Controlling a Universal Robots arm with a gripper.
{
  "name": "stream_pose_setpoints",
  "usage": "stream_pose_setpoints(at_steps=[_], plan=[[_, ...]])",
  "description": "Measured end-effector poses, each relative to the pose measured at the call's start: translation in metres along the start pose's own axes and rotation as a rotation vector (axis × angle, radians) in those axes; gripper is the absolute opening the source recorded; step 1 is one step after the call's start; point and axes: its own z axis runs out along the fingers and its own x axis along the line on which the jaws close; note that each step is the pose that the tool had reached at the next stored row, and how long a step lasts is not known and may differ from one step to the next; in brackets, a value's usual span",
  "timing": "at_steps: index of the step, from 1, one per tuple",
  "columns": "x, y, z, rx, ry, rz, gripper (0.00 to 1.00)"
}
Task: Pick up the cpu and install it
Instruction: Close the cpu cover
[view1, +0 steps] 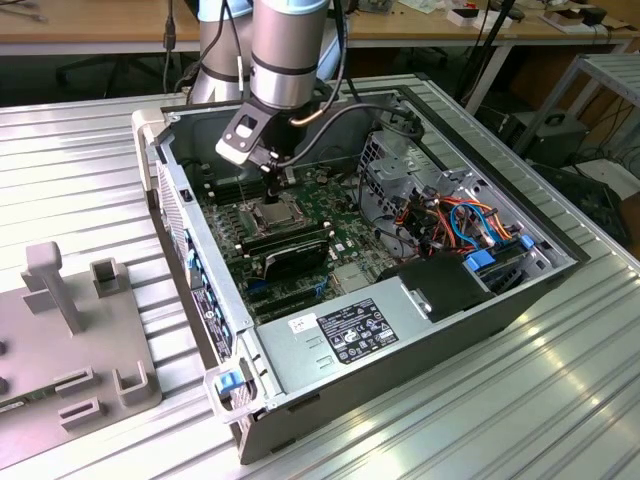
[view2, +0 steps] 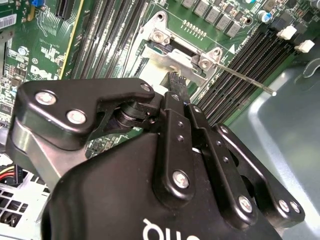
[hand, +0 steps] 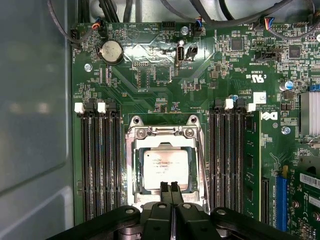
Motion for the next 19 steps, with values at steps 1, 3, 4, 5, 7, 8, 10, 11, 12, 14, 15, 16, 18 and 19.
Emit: stream_pose_setpoints(at_steps=[1, 3, 4, 5, 7, 8, 10, 11, 12, 14, 15, 16, 18, 19], plan=[[0.0, -0.0011, 0.0003, 0.0, 0.0, 0.0, 0.11], [0.0, -0.0032, 0.0017, -0.0001, 0.0001, 0.0, 0.11], [0.0, -0.004, 0.0023, 0.0, 0.0, 0.0, 0.11], [-0.0001, -0.0065, 0.0039, 0.0001, -0.0002, 0.0, 0.11], [0.0, -0.0088, 0.0058, 0.0001, 0.0, 0.0, 0.11], [0.0, -0.0099, 0.0071, 0.0, -0.0001, 0.0, 0.11], [0.0, -0.0109, 0.0083, 0.0, -0.0001, 0.0, 0.11], [0.0, -0.0116, 0.0092, 0.0, -0.0001, 0.0, 0.11], [0.0, -0.012, 0.0097, 0.0001, -0.0002, 0.0, 0.11], [0.0, -0.0121, 0.0099, 0.0001, -0.0002, 0.0, 0.11], [0.0, -0.0126, 0.0101, 0.0, 0.0, 0.0, 0.11], [0.0002, -0.0134, 0.0103, -0.0001, 0.0001, 0.0, 0.11], [0.0007, -0.0142, 0.0105, 0.0, 0.0, 0.0, 0.11], [0.0007, -0.0142, 0.0105, 0.0, 0.0, 0.0, 0.11]])
